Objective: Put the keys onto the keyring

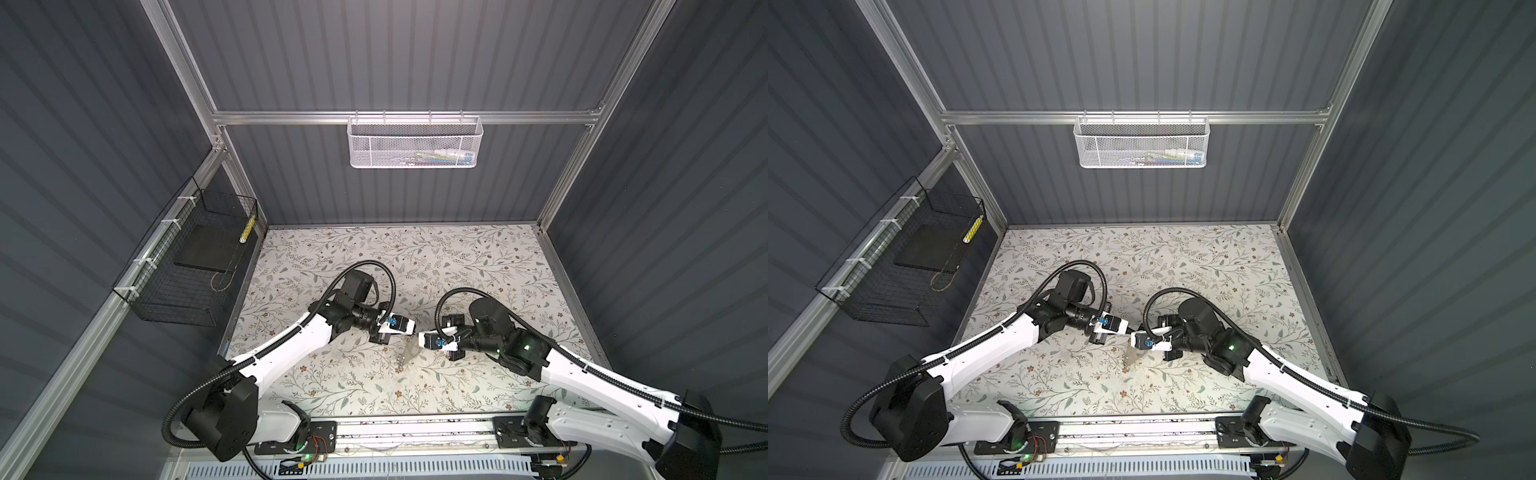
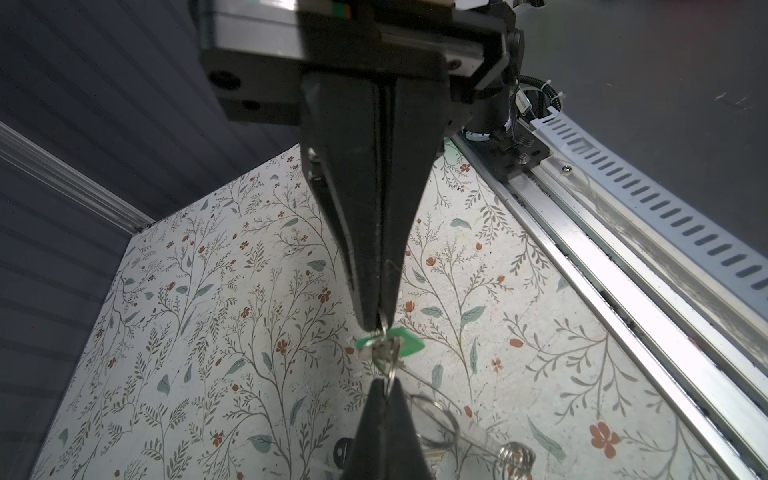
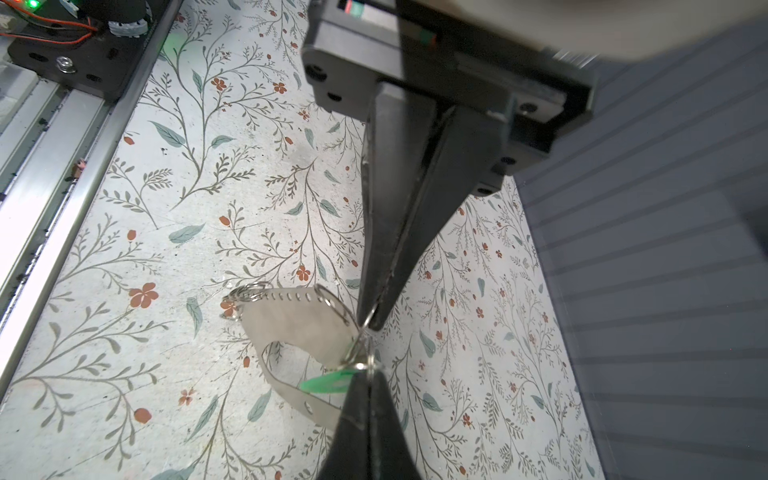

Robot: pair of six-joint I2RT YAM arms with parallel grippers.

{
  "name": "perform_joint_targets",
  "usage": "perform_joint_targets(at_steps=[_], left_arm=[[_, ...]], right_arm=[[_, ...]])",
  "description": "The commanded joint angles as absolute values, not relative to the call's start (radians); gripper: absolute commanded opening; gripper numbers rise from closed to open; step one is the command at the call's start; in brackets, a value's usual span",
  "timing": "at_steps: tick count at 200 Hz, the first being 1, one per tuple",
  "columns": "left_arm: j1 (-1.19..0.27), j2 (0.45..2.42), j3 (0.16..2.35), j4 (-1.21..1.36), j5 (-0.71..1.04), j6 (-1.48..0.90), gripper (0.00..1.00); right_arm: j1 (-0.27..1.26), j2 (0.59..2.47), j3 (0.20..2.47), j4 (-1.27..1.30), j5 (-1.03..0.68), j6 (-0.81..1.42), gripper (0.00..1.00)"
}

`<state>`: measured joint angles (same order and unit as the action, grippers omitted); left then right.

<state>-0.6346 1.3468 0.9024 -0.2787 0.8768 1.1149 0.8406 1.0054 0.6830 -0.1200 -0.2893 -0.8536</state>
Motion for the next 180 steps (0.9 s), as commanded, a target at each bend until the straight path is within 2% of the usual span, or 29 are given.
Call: perform_joint_targets(at_steps=[1, 88, 180], left_arm=[[-0.640, 1.357, 0.940, -0.314, 0.908, 1.106, 0.00], [-0.639, 1.356, 0.945, -0.299, 0.909, 1.079, 0.00], [-0.640, 1.329, 0.926, -0.271, 0.885, 1.038, 0.00]], right_arm=[[0.852, 1.012, 0.712, -0.119, -0.301, -0.874, 0.00], [0.888, 1.019, 0.715, -0.178, -0.243, -0.956, 0.00], [0.910, 0.996, 0.637, -0.091, -0.113, -0.963, 0.00]])
